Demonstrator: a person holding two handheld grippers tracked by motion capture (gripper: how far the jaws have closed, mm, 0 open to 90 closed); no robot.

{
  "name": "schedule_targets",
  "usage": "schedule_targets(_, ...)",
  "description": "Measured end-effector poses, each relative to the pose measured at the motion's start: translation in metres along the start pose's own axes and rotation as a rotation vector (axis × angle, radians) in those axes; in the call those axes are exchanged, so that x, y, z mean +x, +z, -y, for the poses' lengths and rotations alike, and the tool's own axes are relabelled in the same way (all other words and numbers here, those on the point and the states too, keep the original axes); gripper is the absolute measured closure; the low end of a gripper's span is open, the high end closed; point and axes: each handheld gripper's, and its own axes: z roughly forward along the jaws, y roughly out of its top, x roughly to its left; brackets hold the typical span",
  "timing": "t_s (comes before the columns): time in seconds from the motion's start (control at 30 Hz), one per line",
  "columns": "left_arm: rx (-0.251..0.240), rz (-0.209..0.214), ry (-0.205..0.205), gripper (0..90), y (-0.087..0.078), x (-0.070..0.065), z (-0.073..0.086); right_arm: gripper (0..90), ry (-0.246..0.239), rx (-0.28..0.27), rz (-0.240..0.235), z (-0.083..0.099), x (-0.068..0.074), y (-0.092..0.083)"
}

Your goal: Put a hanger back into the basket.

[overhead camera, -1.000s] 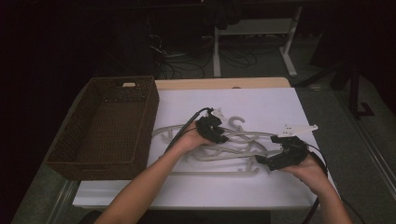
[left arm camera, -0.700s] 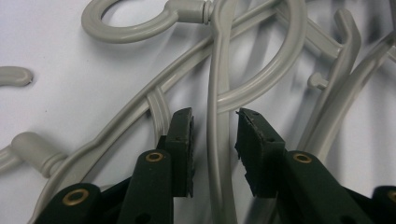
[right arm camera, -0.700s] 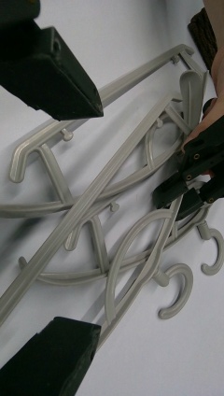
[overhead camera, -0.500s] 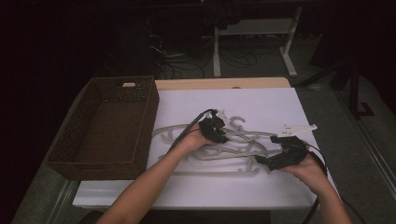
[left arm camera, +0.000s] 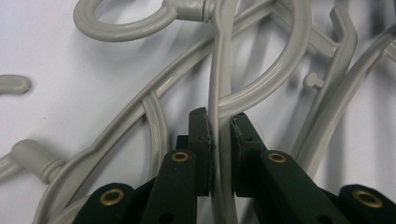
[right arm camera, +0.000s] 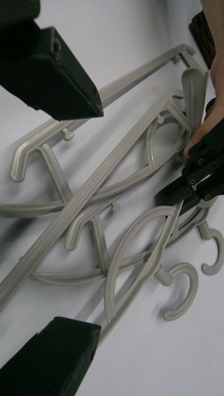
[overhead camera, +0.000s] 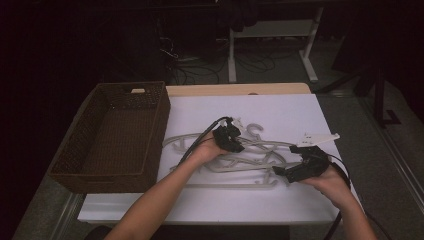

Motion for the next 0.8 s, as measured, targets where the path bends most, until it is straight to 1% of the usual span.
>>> schedule_targets(0.1,-0.001,-0.016,-0.013,81.8,-0.006,-0.001,-0.002,0.0,0.000,-0.003,-0.001,0.000,0.000,-0.001)
schedule_targets(0.17,0.002,-0.035,-0.018,81.8,-0.012,-0.001,-0.004,0.0,-0.002,-0.006,-0.001,0.000,0.000,-0.001)
schedule_targets(0.3,-0.013,-0.064,-0.049,81.8,-0.030,0.003,-0.009,0.0,-0.007,-0.016,0.000,-0.002,0.002,-0.004)
schedule_targets(0.37,-0.027,-0.081,-0.066,81.8,-0.042,0.006,-0.013,0.0,-0.008,-0.018,0.000,-0.003,0.003,-0.005)
schedule_targets(0.4,-0.029,-0.090,-0.068,81.8,-0.047,0.007,-0.014,0.0,-0.009,-0.020,-0.001,-0.003,0.003,-0.006)
schedule_targets(0.53,-0.035,-0.126,-0.099,81.8,-0.069,0.011,-0.019,0.0,-0.013,-0.026,-0.001,-0.004,0.004,-0.007)
schedule_targets(0.63,-0.046,-0.145,-0.127,81.8,-0.088,0.013,-0.023,0.0,-0.016,-0.028,-0.002,-0.005,0.005,-0.008)
schedule_targets(0.67,-0.039,-0.149,-0.127,81.8,-0.095,0.014,-0.025,0.0,-0.014,-0.029,-0.001,-0.005,0.005,-0.008)
schedule_targets(0.73,-0.037,-0.176,-0.129,81.8,-0.111,0.014,-0.029,0.0,-0.013,-0.032,-0.001,-0.005,0.005,-0.009)
schedule_targets(0.8,-0.048,-0.196,-0.138,81.8,-0.126,0.015,-0.032,0.0,-0.011,-0.032,-0.002,-0.005,0.004,-0.009)
